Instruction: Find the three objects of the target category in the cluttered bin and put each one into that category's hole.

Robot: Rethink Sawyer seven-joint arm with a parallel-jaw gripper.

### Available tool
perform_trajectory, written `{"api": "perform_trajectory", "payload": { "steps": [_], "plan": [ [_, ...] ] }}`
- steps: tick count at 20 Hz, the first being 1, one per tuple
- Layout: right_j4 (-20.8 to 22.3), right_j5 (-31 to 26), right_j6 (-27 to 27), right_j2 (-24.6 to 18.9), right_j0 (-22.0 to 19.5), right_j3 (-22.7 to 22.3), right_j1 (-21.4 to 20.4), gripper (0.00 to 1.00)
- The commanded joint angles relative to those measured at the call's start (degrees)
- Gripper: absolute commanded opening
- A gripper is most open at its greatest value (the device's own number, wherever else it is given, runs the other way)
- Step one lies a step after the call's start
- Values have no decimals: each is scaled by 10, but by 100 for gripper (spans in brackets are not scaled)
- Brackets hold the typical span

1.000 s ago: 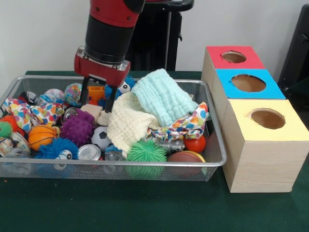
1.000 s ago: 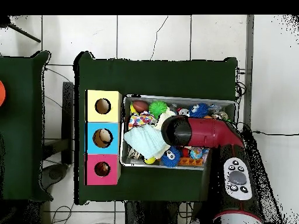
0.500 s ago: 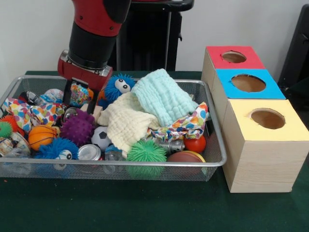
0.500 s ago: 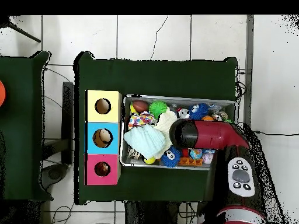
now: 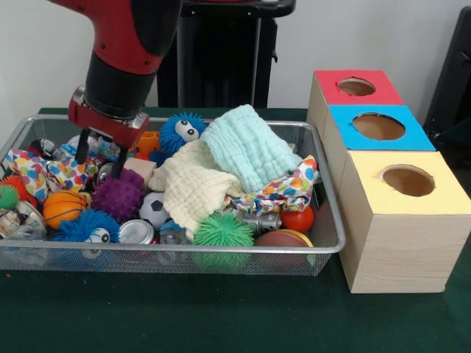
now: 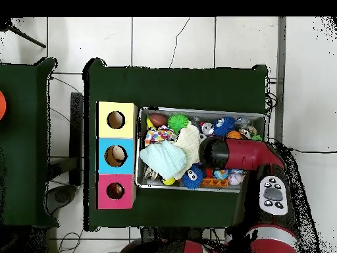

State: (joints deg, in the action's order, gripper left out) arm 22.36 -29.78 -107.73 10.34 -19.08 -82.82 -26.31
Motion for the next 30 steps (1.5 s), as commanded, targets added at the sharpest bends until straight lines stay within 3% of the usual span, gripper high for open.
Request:
{"api": "perform_trajectory", "payload": {
  "steps": [1, 5, 10, 17, 23, 30],
  "plan": [
    [30, 6, -77, 36, 14, 24, 34, 100],
    [20, -16, -78, 60, 18, 19, 34, 100],
    [11, 4, -77, 64, 10, 39, 70, 100],
    [-17, 90, -49, -19, -62, 9, 100, 100],
    [-16, 106, -37, -46, -94, 1, 122, 100],
    [0, 166, -9, -118, -154, -20, 130, 100]
  ]
}}
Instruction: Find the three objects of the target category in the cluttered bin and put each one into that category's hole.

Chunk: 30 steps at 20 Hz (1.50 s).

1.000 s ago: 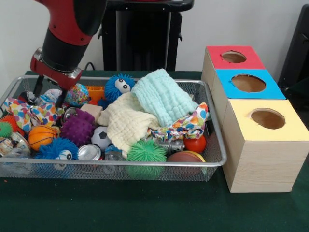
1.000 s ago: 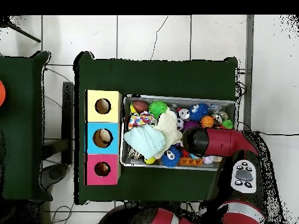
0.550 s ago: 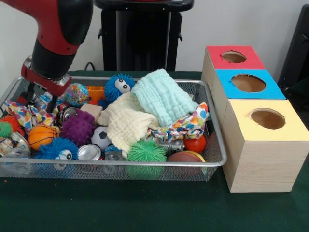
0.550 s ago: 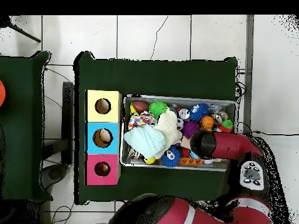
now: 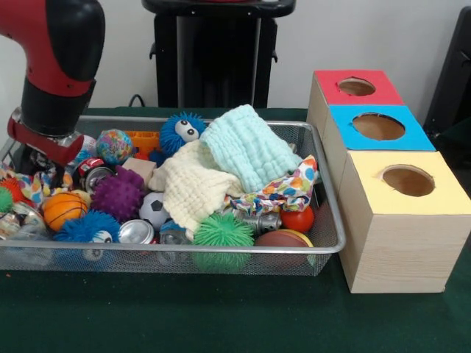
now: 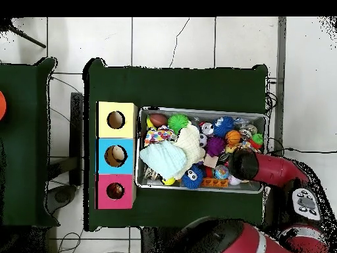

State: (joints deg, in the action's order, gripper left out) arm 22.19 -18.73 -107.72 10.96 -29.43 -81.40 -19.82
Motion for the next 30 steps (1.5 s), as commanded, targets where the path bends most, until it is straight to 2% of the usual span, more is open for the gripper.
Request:
{"api": "perform_trajectory", "payload": {
  "steps": [1, 6, 7, 10, 15, 19, 25, 30],
  "plan": [
    [6, 67, -9, -132, -57, -37, 64, 100],
    [18, 63, 6, -158, -73, -40, 64, 100],
    [21, 61, -1, -156, -70, -38, 63, 0],
    [23, 60, -8, -148, -59, -41, 57, 0],
    [25, 68, -56, -83, 18, -28, 45, 0],
    [11, 67, -77, -57, 55, -35, 26, 0],
    [-15, 20, -63, -71, 68, -64, -22, 0],
    [-24, 14, -57, -89, 68, -78, -36, 0]
  ]
}}
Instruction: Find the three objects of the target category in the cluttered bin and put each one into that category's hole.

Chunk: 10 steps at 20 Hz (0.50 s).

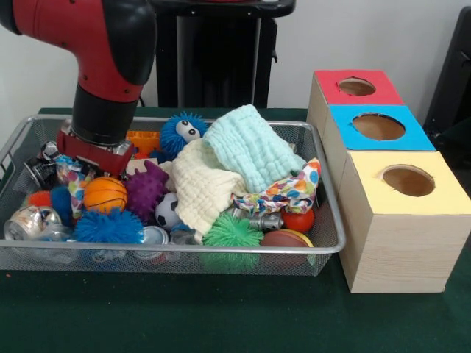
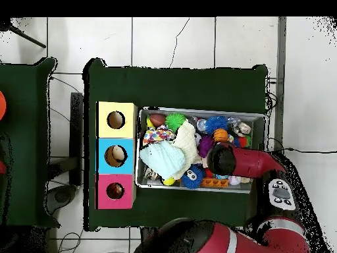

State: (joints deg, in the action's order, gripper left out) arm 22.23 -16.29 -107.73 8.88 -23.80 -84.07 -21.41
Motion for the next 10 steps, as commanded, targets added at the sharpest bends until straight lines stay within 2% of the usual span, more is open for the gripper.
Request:
{"api": "perform_trajectory", "payload": {
  "steps": [1, 5, 10],
  "plan": [
    [-27, -10, -60, -69, 11, -55, -19, 0],
    [-30, -9, -73, -59, 20, -57, -17, 0],
    [-26, -37, -103, 13, 78, -43, -24, 0]
  ]
}}
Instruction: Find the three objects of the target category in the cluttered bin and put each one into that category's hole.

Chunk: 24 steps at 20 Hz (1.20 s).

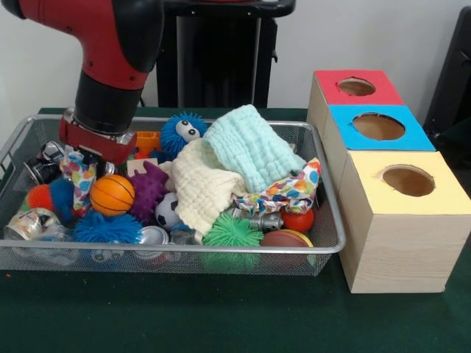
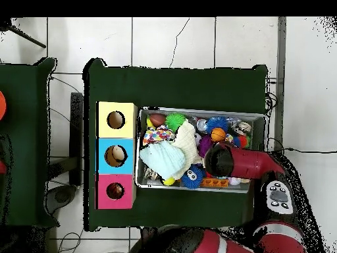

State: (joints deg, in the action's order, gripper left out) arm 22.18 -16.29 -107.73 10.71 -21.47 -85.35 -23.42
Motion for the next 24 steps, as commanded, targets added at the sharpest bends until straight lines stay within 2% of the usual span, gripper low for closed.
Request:
{"api": "perform_trajectory", "payload": {
  "steps": [1, 4, 6, 8, 12, 18, 20, 24],
  "plan": [
    [-30, -43, -107, 1, 60, -31, -5, 0],
    [-54, -80, -117, 13, 71, -46, -8, 0],
    [-65, -80, -116, 8, 68, -54, -4, 0],
    [-61, -41, -105, 0, 61, -54, 6, 0],
    [-30, 62, -77, -31, 37, -73, 7, 0],
    [11, 65, 1, -100, -12, -115, -33, 0],
    [21, 62, 15, -122, -33, -135, -39, 0],
    [46, 80, 11, -131, -46, -160, -49, 0]
  ]
}}
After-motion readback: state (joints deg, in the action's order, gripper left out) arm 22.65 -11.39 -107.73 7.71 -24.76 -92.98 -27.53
